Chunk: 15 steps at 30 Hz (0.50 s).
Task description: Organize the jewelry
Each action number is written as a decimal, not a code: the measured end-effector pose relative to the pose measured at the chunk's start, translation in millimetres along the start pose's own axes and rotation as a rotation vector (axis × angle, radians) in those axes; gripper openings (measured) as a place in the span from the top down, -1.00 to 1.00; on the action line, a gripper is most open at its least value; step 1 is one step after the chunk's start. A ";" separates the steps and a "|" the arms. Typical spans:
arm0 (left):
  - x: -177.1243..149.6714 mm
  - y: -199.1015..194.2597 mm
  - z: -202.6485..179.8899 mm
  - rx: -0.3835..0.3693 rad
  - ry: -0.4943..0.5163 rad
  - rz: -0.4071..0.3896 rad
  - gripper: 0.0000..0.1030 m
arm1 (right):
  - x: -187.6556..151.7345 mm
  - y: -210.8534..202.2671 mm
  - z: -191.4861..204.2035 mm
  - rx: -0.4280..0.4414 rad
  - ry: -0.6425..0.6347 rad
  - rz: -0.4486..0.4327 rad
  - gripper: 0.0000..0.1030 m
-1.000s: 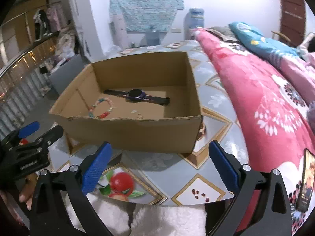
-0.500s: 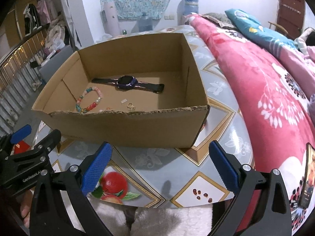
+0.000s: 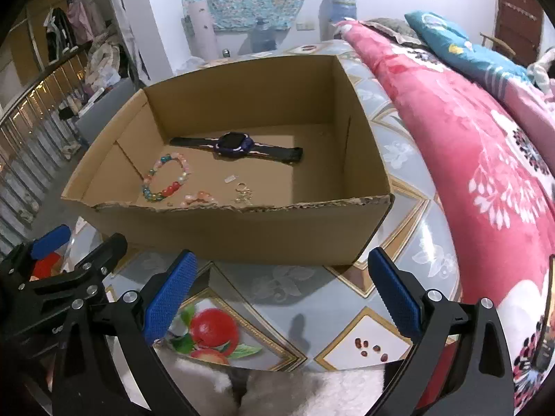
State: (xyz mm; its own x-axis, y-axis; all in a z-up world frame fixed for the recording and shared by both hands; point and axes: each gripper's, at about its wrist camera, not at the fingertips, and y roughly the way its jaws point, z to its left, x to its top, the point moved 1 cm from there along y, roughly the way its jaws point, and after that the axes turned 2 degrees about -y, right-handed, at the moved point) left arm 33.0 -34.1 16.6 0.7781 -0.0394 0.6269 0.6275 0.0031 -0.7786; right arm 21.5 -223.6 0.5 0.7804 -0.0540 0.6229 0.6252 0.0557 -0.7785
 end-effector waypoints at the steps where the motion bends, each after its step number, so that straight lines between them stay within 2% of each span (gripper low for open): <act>1: -0.4 0.0 -0.9 -0.002 0.001 0.001 -0.89 | 0.1 0.9 -0.4 -0.004 0.001 0.002 -0.84; 15: 0.8 7.1 -2.5 -0.013 -0.004 0.030 -0.89 | 1.6 4.4 -5.0 -0.035 -0.006 0.009 -0.84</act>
State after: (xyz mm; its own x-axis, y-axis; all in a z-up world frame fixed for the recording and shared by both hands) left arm 38.0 -36.5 11.5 0.7964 -0.0351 0.6037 0.6038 -0.0091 -0.7971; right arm 25.4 -228.4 -2.3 0.7860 -0.0480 0.6164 0.6178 0.0211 -0.7861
